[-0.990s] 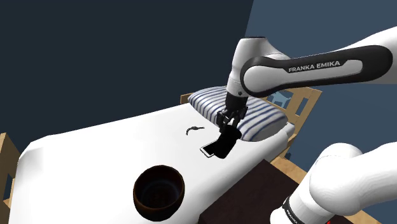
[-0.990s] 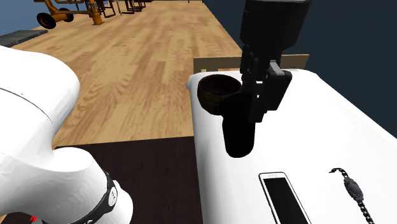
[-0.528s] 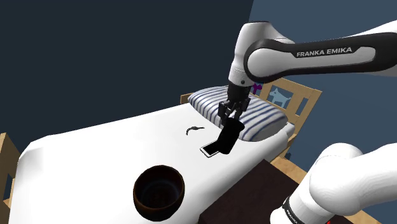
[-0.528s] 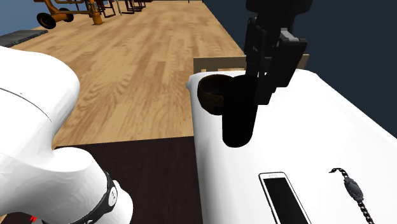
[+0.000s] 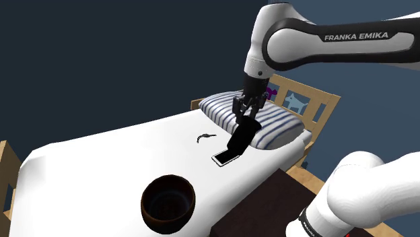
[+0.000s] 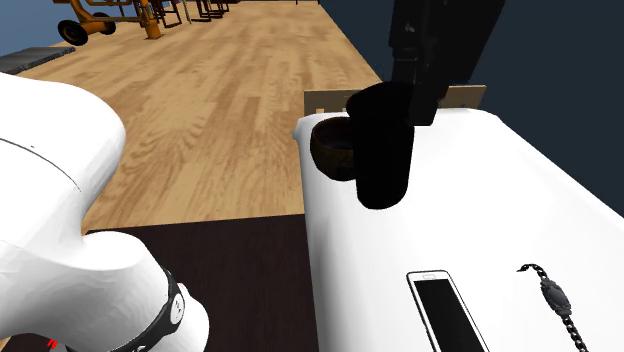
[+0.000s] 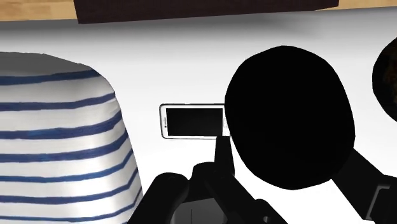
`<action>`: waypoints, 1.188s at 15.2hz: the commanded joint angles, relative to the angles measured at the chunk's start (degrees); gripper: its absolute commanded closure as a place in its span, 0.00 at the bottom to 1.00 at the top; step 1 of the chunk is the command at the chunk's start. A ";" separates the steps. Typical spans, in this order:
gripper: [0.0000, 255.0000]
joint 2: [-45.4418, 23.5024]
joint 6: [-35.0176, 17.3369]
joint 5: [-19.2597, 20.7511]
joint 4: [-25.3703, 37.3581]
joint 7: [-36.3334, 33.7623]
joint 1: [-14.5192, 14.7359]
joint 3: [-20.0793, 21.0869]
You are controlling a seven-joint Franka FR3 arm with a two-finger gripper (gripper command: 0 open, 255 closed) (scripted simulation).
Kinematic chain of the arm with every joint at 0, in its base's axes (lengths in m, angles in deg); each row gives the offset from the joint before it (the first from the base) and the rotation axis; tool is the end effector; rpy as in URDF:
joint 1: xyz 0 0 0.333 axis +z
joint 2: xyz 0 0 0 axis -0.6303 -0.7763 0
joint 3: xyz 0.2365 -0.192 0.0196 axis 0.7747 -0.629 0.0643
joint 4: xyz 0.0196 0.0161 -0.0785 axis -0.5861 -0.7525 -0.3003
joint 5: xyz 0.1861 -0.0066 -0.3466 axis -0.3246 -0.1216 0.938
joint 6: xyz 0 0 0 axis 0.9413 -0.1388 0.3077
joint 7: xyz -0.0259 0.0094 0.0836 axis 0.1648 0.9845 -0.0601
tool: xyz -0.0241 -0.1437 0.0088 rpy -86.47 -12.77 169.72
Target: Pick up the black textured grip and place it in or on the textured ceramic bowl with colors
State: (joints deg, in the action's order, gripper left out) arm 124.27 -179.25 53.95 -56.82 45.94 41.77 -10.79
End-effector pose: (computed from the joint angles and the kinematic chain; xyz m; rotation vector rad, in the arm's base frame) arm 0.3540 0.0677 0.4757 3.1234 -0.1646 0.0061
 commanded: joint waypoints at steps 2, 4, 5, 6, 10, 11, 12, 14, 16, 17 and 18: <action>1.00 -1.97 0.94 -1.56 3.05 -3.54 1.25 2.96; 1.00 -3.69 1.37 -2.58 5.33 -6.24 2.07 5.20; 1.00 -4.63 1.58 -3.03 6.56 -7.59 2.43 6.32; 1.00 -5.63 1.79 -3.42 7.84 -8.94 2.77 7.42; 1.00 -10.16 2.64 -4.44 13.57 -14.44 3.86 11.81; 1.00 -11.42 2.87 -4.55 15.15 -15.83 4.06 12.91; 1.00 -12.74 3.11 -4.59 16.79 -17.25 4.25 14.01; 1.00 -15.54 3.62 -4.45 20.25 -20.14 4.60 16.20; 1.00 -18.59 4.22 -4.00 23.96 -23.12 4.92 18.41; 1.00 -20.21 4.55 -3.65 25.92 -24.65 5.08 19.52; 1.00 -21.91 4.91 -3.20 27.95 -26.21 5.24 20.65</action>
State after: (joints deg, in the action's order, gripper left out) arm 104.34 -174.73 50.23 -31.22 21.27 46.96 8.78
